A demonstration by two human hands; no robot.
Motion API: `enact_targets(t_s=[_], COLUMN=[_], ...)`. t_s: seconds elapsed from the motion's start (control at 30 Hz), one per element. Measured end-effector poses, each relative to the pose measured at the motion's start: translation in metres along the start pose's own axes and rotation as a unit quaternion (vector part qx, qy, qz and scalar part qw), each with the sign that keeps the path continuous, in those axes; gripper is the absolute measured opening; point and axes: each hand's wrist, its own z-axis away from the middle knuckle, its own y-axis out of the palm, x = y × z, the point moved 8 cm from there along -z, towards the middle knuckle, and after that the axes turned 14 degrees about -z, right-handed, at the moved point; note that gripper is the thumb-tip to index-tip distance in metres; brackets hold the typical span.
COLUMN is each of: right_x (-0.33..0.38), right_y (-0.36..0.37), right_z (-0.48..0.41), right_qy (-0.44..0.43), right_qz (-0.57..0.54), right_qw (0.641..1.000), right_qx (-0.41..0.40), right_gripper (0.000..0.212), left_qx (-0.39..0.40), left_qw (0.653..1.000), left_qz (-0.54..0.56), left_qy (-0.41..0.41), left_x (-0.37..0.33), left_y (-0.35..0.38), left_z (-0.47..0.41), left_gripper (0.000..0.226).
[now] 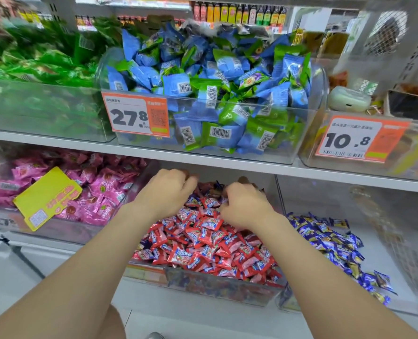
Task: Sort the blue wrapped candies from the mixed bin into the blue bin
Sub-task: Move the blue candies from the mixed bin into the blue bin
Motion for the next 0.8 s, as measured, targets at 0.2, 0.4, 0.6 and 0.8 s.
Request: enact_targets(t_s=[0.2,0.4,0.6,0.8], right_x=[0.008,-0.002,-0.005,0.004], right_y=[0.018,0.014,0.006,0.005], right_z=[-0.013,-0.020,-0.011,-0.021], right_qy=[-0.020,-0.012,-0.009,-0.042], right_qz=[-0.036,-0.030,-0.040,-0.053], right_qw=[0.997,0.995,0.998,0.996], right_qx=[0.063,0.099,0.043,-0.053], right_gripper=[0.053,0.036,0.029,0.026], left_qx=[0.019,0.112,0.122,0.090], left_qw=[0.996,0.993,0.991,0.994], left_qz=[0.053,0.030,0.046,0.055], left_qy=[-0.072,-0.027,-0.008,-0.018], left_x=[0.024,0.012,0.013,0.011], left_y=[0.014,0.036,0.043,0.035], left_z=[-0.002,-0.002,-0.001,-0.003], left_gripper=[0.014,0.042,0.032,0.016])
